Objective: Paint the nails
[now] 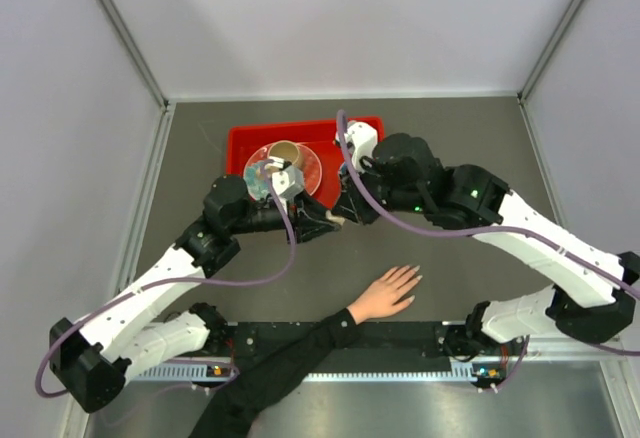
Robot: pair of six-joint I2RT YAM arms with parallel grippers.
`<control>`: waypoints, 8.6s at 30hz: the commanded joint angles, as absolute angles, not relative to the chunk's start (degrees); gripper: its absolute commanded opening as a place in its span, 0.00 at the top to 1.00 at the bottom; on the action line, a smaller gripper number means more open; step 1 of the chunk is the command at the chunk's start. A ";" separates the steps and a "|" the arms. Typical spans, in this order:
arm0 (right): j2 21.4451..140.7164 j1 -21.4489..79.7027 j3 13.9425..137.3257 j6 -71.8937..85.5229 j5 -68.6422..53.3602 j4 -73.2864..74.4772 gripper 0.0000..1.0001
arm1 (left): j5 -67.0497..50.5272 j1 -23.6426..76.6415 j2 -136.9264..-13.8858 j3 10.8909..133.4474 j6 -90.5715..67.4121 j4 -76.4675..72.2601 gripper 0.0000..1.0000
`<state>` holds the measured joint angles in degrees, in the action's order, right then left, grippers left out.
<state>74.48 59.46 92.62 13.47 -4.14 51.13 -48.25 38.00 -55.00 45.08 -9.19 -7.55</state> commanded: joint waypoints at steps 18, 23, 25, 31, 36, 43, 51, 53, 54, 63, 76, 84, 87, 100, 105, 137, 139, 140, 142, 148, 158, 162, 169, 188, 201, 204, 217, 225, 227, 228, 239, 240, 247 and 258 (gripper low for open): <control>75.78 66.90 95.46 28.69 17.34 46.67 0.34 | -31.36 38.06 -51.76 45.87 -5.01 -6.43 1.00; 68.92 61.80 92.55 20.67 0.86 47.29 0.34 | -44.51 38.14 -53.61 47.28 -6.50 -6.76 1.00; 67.59 60.13 91.41 15.84 -5.24 46.85 0.39 | -50.07 38.06 -54.05 46.76 -8.77 -10.09 1.00; 69.25 58.89 94.12 7.13 -17.93 53.07 0.48 | -68.81 38.14 -56.78 47.11 -15.82 -17.14 1.00; 71.71 57.92 94.83 5.28 -20.21 53.00 0.48 | -69.61 38.41 -57.22 47.20 -16.08 -17.23 1.00; 72.33 57.83 94.66 5.19 -21.18 51.77 0.66 | -68.38 38.58 -57.39 47.29 -15.38 -16.26 1.00; 72.16 57.83 89.75 11.48 -17.86 48.62 1.00 | -48.30 38.67 -54.15 46.41 -8.18 -10.73 1.00; 71.28 58.27 87.20 19.11 -9.90 43.18 1.00 | -36.38 38.67 -53.18 46.32 -5.37 -7.48 1.00; 70.93 58.88 85.97 21.86 -5.75 41.68 1.00 | -32.91 38.67 -51.96 46.14 -4.93 -6.69 1.00; 88.41 74.35 96.32 46.13 37.79 49.66 1.00 | -15.32 38.76 -47.11 43.51 -2.20 -6.42 1.00; 78.85 68.65 93.70 37.54 24.19 47.29 0.30 | -20.56 38.67 -50.80 46.58 -2.55 -2.90 1.00; 68.12 63.11 89.21 20.84 7.75 47.19 0.31 | -42.21 38.67 -53.17 47.02 -6.05 -6.67 1.00; 66.63 61.62 87.81 15.66 -1.73 46.76 0.42 | -52.17 38.67 -54.49 46.67 -9.65 -11.15 1.00; 68.11 59.85 88.15 6.51 -21.26 48.96 0.40 | -68.38 38.85 -58.09 47.29 -17.66 -17.67 1.00; 68.29 59.33 89.38 5.71 -21.71 48.78 0.47 | -69.26 39.29 -58.80 47.46 -18.11 -17.67 1.00; 80.59 69.87 85.87 40.86 29.09 37.99 1.00 | -16.89 39.73 -48.34 43.95 -2.29 -6.50 1.00; 81.47 69.87 85.34 41.48 27.86 34.82 1.00 | -14.86 39.73 -47.81 43.42 -2.28 -6.42 1.00; 81.82 69.87 85.69 41.40 27.51 34.02 1.00 | -14.85 39.81 -47.64 43.33 -2.46 -6.50 1.00; 82.79 69.87 88.92 40.70 27.60 36.29 0.95 | -14.77 39.73 -47.81 43.33 -2.37 -6.42 1.00; 80.87 69.09 94.48 32.88 21.01 45.50 0.37 | -17.31 39.73 -47.73 44.12 -2.20 -5.80 1.00; 64.08 61.26 84.99 17.33 -7.66 44.22 0.33 | -45.14 39.81 -50.53 45.35 -5.70 -9.91 1.00; 62.40 61.26 84.20 10.56 -19.94 44.11 0.35 | -61.74 39.73 -55.18 46.23 -11.50 -14.05 1.00; 66.35 61.17 88.86 6.33 -19.86 49.92 0.44 | -69.25 39.90 -59.33 48.16 -15.20 -15.03 1.00; 69.26 61.08 87.98 5.62 -16.70 47.03 0.81 | -66.28 40.61 -58.98 47.64 -13.63 -14.15 1.00; 82.16 71.80 89.46 44.11 34.43 46.22 1.00 | -10.30 40.61 -50.54 45.53 -1.67 -2.55 1.00; 84.90 72.95 90.09 45.88 39.02 44.22 1.00 | -9.23 40.69 -50.19 45.53 -1.49 -2.11 1.00; 71.14 67.07 86.67 27.61 28.76 47.03 0.21 | -19.23 40.69 -54.31 47.99 -1.85 -0.53 1.00; 61.26 60.82 80.24 14.87 -6.51 41.66 0.32 | -46.71 40.69 -55.11 47.03 -6.58 -6.84 1.00; 61.43 60.82 80.24 11.36 -12.10 41.31 0.31 | -57.41 40.69 -56.25 46.50 -11.65 -12.55 1.00; 61.70 60.82 80.24 10.47 -14.48 41.40 0.30 | -60.00 40.69 -57.12 45.89 -13.60 -15.09 1.00; 64.34 60.12 82.71 5.89 -20.48 42.89 0.51 | -69.08 40.78 -60.56 47.29 -17.67 -17.40 1.00; 64.25 60.12 82.62 5.98 -20.04 42.80 0.54 | -68.56 40.78 -60.47 47.29 -17.23 -16.53 1.00; 63.89 60.03 80.86 8.95 -16.19 41.13 0.94 | -61.48 40.78 -59.33 47.81 -13.37 -12.24 1.00; 80.54 74.08 86.72 46.92 44.25 46.74 1.00 | -8.39 40.78 -53.18 47.46 -1.41 -0.26 1.00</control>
<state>69.76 66.48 79.75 31.57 19.29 40.47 -35.62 41.54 -55.72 45.58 -5.85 -0.47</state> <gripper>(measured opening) 0.091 0.310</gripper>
